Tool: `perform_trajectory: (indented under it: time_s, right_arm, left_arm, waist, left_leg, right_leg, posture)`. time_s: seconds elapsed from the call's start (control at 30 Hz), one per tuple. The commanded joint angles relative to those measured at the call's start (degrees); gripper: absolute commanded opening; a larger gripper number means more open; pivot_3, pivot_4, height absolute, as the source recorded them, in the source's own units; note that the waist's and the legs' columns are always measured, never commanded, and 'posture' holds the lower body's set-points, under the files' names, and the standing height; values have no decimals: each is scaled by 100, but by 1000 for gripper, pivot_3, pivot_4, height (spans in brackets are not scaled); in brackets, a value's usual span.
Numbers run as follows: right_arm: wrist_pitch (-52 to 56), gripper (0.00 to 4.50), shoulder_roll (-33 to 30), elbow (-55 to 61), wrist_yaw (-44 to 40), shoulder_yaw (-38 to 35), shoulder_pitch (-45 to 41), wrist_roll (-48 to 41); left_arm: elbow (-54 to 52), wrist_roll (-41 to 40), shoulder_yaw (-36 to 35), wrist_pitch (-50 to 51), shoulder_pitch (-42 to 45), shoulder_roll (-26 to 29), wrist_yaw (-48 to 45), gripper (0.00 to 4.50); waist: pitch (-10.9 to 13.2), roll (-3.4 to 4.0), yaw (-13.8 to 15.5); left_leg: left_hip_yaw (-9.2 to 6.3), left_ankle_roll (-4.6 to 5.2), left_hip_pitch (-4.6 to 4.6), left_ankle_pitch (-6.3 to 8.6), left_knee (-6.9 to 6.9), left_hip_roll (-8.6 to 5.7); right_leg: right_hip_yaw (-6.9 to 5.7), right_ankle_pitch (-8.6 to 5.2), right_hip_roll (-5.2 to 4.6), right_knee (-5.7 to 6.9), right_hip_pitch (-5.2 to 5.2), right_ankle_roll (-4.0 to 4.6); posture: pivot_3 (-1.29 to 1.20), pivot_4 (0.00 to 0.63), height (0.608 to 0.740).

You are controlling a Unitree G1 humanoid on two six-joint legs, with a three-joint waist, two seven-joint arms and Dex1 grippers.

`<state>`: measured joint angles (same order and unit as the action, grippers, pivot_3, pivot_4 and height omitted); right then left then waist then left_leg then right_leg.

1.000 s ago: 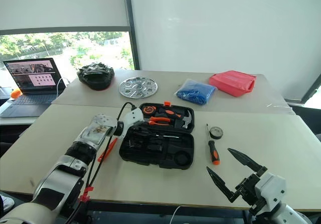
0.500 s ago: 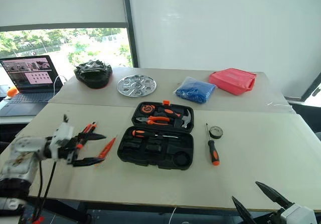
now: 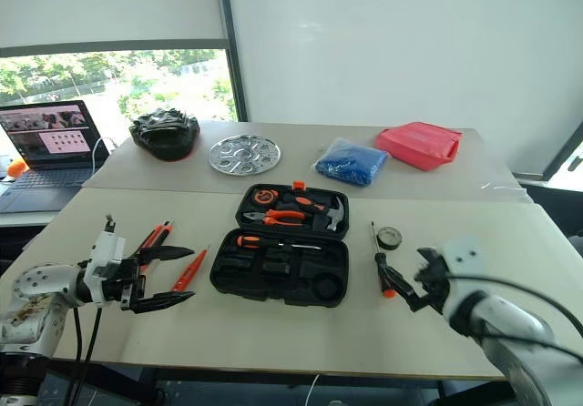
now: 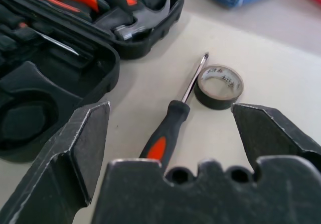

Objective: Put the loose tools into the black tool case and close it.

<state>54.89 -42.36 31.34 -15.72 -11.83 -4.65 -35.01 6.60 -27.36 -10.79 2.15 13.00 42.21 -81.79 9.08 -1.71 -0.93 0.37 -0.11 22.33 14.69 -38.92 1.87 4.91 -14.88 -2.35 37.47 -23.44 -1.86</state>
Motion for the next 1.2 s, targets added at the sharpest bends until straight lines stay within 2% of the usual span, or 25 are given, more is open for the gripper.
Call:
perform_trajectory:
  time_s: [0.03,0.07,0.17,0.3,0.33,0.43,0.53,0.6,0.7,0.8,0.9,1.03,1.2]
  right_arm:
    - [836,4500,-36,-534,110,449,-636,137]
    - [1052,4500,-32,-719,141,589,-808,209]
    - [1349,3731,-63,-1119,125,919,-1142,409]
    - [1252,2401,-59,-1354,47,974,-1333,610]
    - [1268,1970,-82,-1320,-8,914,-1321,590]
    - [1041,1051,-34,-1146,-198,588,-1186,506]
    - [525,988,-5,-802,-597,146,-1026,317]
    - [-266,988,-18,-630,-1001,-103,-976,347]
    - [-1163,988,-82,-617,-1717,-120,-1150,359]
    - [-1869,988,-429,-634,-2931,749,-1731,595]
    - [-1985,988,-431,-1147,-3498,2122,-2783,1351]
    - [-2005,988,-247,-2061,-4081,3447,-3839,2259]
    - [-2360,988,-98,-3034,-4535,4178,-4393,3048]
  left_arm:
    - [-329,-130,-22,69,-17,-14,156,4416]
    - [-379,-131,-22,71,-35,-28,200,4416]
    - [-509,-142,-25,84,-102,-48,306,4500]
    - [-590,-129,-45,54,-190,-53,402,4500]
    - [-604,-132,-58,48,-215,-53,427,4500]
    - [-652,-140,-87,23,-293,-62,508,4500]
    - [-730,-164,-131,10,-393,-80,609,4500]
    - [-833,-209,-192,31,-495,-115,726,4500]
    - [-925,-253,-228,63,-574,-134,835,4500]
    - [-1028,-325,-270,106,-673,-164,976,4500]
    - [-1115,-368,-240,172,-709,-186,1052,4500]
    - [-1205,-376,-185,248,-726,-197,1082,4500]
    - [-1354,-396,-204,309,-848,-187,1120,4500]
  waist:
    - [0,0,0]
    - [0,0,2]
    - [0,0,-3]
    - [0,0,-14]
    - [0,0,-12]
    - [0,0,6]
    - [0,0,3]
    - [0,2,-12]
    - [0,1,-55]
    - [3,6,-141]
    - [3,6,-207]
    - [4,5,-206]
    - [4,6,-108]
  left_leg:
    - [1,3,5,2,-1,-1]
    - [2,5,14,3,-1,-2]
    - [2,8,24,5,-1,-3]
    - [1,8,47,4,-4,-4]
    - [2,8,53,4,-4,-4]
    - [2,7,62,4,-6,-4]
    - [2,8,82,3,-8,-5]
    - [2,8,87,4,-7,-4]
    - [2,8,85,4,-6,0]
    - [4,8,80,3,-6,1]
    - [5,8,64,3,-6,7]
    - [4,6,60,-1,-6,8]
    - [-2,6,88,-1,-8,0]
  right_leg:
    - [1,0,-1,-4,-4,-1]
    - [0,1,-5,-12,-7,-3]
    - [-3,6,-10,-28,-10,-10]
    - [-2,12,-12,-29,-31,-15]
    - [-2,14,-12,-28,-40,-15]
    - [-2,16,-12,-27,-51,-15]
    - [-2,18,-12,-26,-69,-18]
    - [-2,18,-12,-27,-75,-18]
    - [-1,20,-10,-26,-75,-15]
    - [0,25,-9,-26,-72,-14]
    - [0,29,-2,-23,-63,-7]
    - [-2,33,1,-16,-69,1]
    - [-21,33,-16,-19,-89,0]
  posture:
    - [0,150,740]
    - [0,150,740]
    - [0,150,740]
    - [0,150,740]
    - [0,150,740]
    - [0,150,740]
    - [0,150,740]
    - [0,150,740]
    - [0,150,740]
    - [0,150,740]
    - [0,150,740]
    - [0,150,740]
    - [0,150,740]
